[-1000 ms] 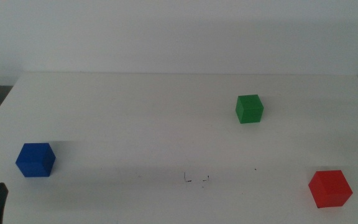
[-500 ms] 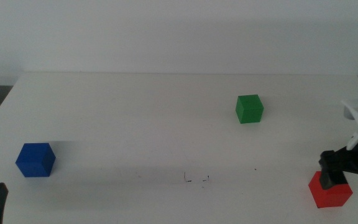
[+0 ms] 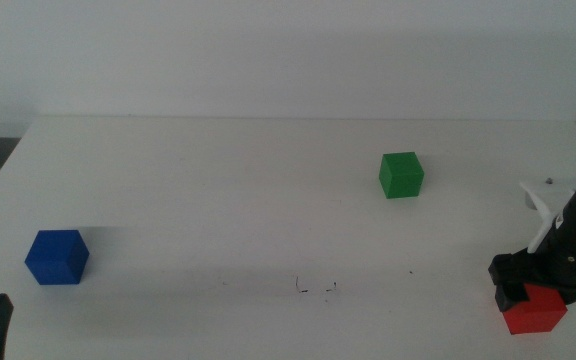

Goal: Stack red cubes first, then green, then blue cubes in a specific spot.

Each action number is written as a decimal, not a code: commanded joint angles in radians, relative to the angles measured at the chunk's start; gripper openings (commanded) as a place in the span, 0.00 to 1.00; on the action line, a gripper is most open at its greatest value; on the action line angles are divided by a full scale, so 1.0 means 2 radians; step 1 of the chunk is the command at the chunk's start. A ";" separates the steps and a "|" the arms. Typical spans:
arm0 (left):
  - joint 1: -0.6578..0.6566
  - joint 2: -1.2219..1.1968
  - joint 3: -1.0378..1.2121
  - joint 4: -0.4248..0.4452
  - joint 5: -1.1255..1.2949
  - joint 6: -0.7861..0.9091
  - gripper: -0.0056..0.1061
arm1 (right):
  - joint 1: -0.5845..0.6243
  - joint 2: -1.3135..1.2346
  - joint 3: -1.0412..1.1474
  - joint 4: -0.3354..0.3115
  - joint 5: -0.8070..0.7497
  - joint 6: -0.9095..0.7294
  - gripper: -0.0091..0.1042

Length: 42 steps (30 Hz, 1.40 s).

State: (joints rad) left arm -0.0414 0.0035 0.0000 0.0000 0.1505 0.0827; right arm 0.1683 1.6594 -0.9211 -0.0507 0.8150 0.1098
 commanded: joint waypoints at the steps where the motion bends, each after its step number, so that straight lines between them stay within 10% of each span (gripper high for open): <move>1: 0.001 -0.002 0.000 -0.003 -0.006 -0.002 0.89 | 0.000 0.011 -0.003 -0.007 -0.009 0.005 0.87; 6: 0.001 -0.002 0.000 -0.003 -0.006 -0.002 0.89 | 0.000 0.025 -0.003 -0.011 -0.021 0.020 0.57; 10: 0.001 -0.002 0.000 -0.003 -0.006 -0.002 0.89 | 0.001 0.025 -0.013 -0.016 0.002 0.036 0.06; 20: 0.001 -0.002 0.000 -0.003 -0.006 -0.002 0.89 | 0.140 0.041 -0.186 -0.088 0.121 0.239 0.16; 42: 0.001 -0.002 0.000 -0.003 -0.006 -0.002 0.89 | 0.294 0.255 -0.444 -0.018 0.195 0.354 0.16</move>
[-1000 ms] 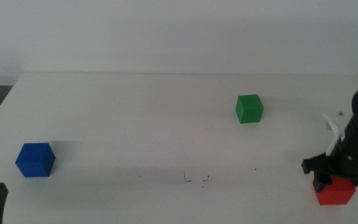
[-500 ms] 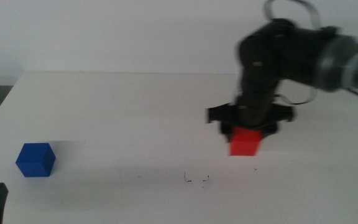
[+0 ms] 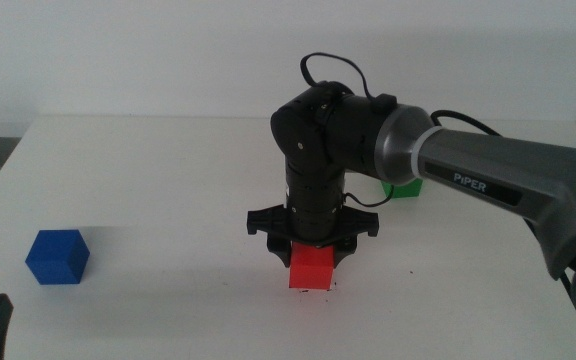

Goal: Stack red cubes first, then green, then blue cubes in a specific spot.

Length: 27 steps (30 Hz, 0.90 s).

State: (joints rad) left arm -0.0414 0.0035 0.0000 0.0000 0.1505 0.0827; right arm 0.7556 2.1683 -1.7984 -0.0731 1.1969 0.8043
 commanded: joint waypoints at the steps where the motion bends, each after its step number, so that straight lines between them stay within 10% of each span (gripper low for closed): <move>1: 0.001 -0.002 0.000 -0.003 -0.006 -0.002 0.89 | 0.001 0.002 -0.005 -0.007 0.004 0.006 0.16; 27: 0.001 -0.002 0.000 -0.003 -0.006 -0.002 0.89 | 0.001 0.035 -0.005 -0.039 -0.007 0.016 0.16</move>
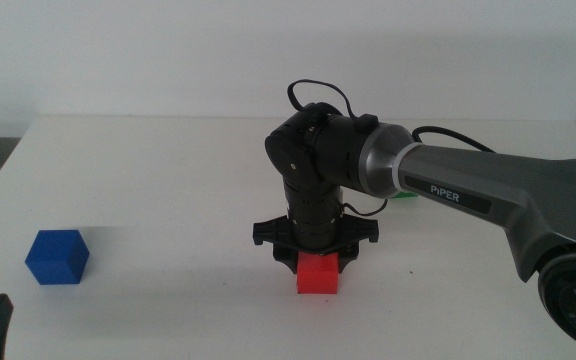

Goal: Stack red cubes first, then green, then blue cubes in a specific spot.

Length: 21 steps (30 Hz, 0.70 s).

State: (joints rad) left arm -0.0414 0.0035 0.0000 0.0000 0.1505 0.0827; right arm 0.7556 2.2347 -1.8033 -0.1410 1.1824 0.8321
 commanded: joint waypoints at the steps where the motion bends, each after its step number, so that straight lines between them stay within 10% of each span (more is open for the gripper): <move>1: 0.001 -0.002 0.000 -0.003 -0.006 -0.002 0.89 | 0.001 0.002 -0.002 -0.006 0.000 0.002 0.17; 3: 0.001 -0.002 0.000 -0.003 -0.006 -0.002 0.89 | 0.001 0.002 -0.002 -0.007 0.000 0.002 0.21; 5: 0.001 -0.002 0.000 -0.003 -0.006 -0.002 0.89 | 0.001 0.002 -0.002 -0.007 0.000 0.002 0.54; 11: 0.001 -0.002 0.000 -0.003 -0.006 -0.002 0.89 | 0.004 -0.040 -0.002 -0.010 0.003 -0.049 0.89; 21: 0.001 -0.002 0.000 -0.003 -0.006 -0.002 0.89 | -0.123 -0.157 -0.002 -0.037 0.004 -0.163 0.90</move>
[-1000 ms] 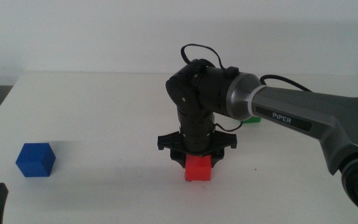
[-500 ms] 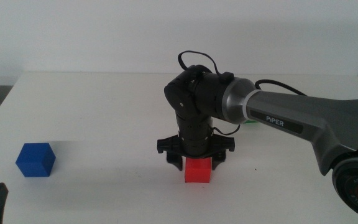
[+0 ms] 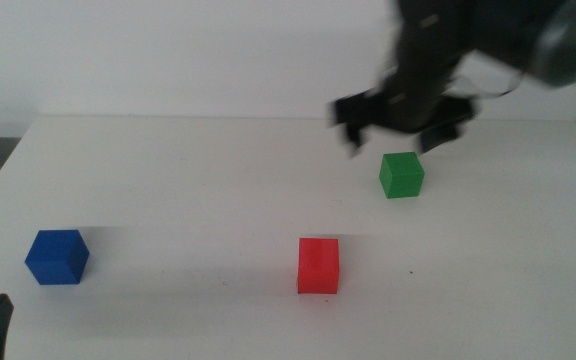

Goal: Stack red cubes first, then green, then blue cubes in a specific spot.

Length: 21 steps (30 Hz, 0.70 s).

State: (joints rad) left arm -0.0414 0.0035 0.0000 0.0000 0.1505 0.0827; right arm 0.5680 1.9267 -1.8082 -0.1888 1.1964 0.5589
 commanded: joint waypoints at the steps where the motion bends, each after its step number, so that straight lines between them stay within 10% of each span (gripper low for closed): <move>1: 0.001 -0.002 0.000 -0.003 -0.006 -0.002 0.89 | -0.048 -0.003 0.000 -0.009 -0.016 -0.042 0.90; 21: 0.001 -0.002 0.000 -0.003 -0.006 -0.002 0.89 | -0.115 0.127 -0.054 0.009 -0.117 -0.163 0.90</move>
State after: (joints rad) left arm -0.0414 0.0035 0.0000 0.0000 0.1505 0.0827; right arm 0.3488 2.1715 -1.9073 -0.1707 0.9718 0.2467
